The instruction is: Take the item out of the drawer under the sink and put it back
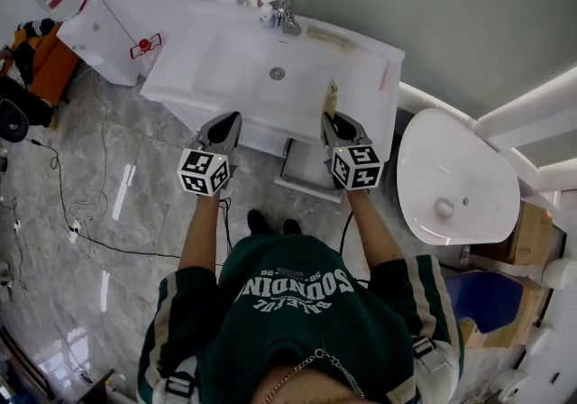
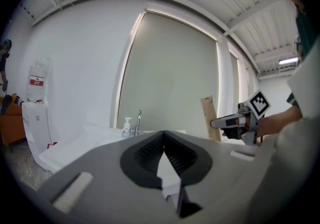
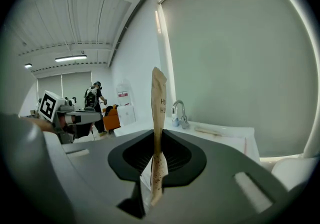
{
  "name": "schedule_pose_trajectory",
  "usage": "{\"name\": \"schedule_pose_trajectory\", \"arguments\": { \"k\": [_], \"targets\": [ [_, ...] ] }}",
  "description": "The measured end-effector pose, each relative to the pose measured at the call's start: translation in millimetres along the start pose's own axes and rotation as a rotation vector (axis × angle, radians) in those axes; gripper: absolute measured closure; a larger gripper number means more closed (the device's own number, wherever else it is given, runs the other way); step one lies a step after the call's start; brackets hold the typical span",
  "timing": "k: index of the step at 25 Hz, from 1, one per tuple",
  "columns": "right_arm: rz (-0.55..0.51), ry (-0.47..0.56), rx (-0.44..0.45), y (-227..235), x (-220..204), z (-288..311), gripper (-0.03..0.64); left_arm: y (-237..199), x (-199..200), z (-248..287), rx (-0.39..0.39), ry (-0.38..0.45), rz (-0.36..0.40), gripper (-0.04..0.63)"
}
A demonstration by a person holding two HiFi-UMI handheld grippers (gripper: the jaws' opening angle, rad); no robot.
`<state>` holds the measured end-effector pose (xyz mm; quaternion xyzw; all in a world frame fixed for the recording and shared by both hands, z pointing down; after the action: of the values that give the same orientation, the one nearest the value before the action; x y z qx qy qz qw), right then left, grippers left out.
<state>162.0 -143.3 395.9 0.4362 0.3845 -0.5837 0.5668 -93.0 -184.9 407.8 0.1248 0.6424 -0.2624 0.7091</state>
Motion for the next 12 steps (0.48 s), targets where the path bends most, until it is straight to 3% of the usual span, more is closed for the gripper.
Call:
{"name": "schedule_pose_trajectory", "arguments": {
  "k": [12],
  "targets": [
    [-0.008,-0.023,0.021,-9.3,-9.2,6.7,0.572,0.5,-7.4,-3.6,0.001,-0.013,-0.014,0.546]
  ]
}}
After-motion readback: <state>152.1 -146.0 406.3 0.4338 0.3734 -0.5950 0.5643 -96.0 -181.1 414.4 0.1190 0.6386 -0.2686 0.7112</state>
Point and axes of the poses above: the fingertips, and each gripper's own axes: z forward along the fingers, y to its right, x out of its top, the point moved 4 cm from there along -z, backward along the fingers, and after that the axes turned 14 degrees about -x, right-handed, at the moved point
